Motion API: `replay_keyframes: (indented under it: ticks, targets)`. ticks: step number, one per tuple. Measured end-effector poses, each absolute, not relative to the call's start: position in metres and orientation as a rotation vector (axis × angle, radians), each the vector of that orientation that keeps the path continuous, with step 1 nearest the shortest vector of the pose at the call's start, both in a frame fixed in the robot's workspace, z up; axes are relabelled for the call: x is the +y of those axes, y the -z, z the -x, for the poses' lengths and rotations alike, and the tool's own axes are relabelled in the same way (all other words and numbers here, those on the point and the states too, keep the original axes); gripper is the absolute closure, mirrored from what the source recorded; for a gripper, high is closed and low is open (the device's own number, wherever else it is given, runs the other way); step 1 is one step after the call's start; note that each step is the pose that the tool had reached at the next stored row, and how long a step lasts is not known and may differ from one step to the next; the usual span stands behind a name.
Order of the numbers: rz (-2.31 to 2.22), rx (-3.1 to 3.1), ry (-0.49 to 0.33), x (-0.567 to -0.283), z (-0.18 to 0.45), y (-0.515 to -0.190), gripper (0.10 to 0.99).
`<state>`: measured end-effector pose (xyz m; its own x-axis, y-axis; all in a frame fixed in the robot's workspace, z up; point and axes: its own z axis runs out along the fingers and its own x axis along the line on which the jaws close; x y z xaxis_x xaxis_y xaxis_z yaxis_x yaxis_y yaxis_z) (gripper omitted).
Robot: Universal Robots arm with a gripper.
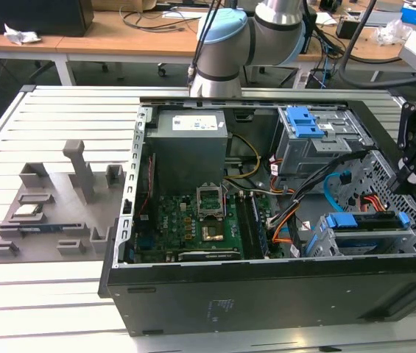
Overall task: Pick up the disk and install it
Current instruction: 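Insert the second disk wire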
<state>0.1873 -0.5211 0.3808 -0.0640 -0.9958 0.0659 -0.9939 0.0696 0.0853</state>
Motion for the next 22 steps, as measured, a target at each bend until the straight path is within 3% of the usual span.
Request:
replay_keyframes:
  ticks: [4, 6, 7, 8, 16, 22]
  targets:
    - [-2.073, -2.217, 0.026, -0.521, -0.187, -0.381, 0.973]
    - [-2.073, -2.217, 0.026, -0.521, -0.187, -0.381, 0.851]
    - [-2.073, -2.217, 0.026, -0.521, -0.187, -0.381, 0.851]
    - [-2.073, -2.217, 0.026, -0.521, -0.187, -0.381, 0.784]
    - [-2.076, -2.214, 0.026, -0.488, -0.162, -0.379, 0.784]
    - [-2.097, -2.194, 0.025, -0.485, -0.13, -0.373, 0.784]
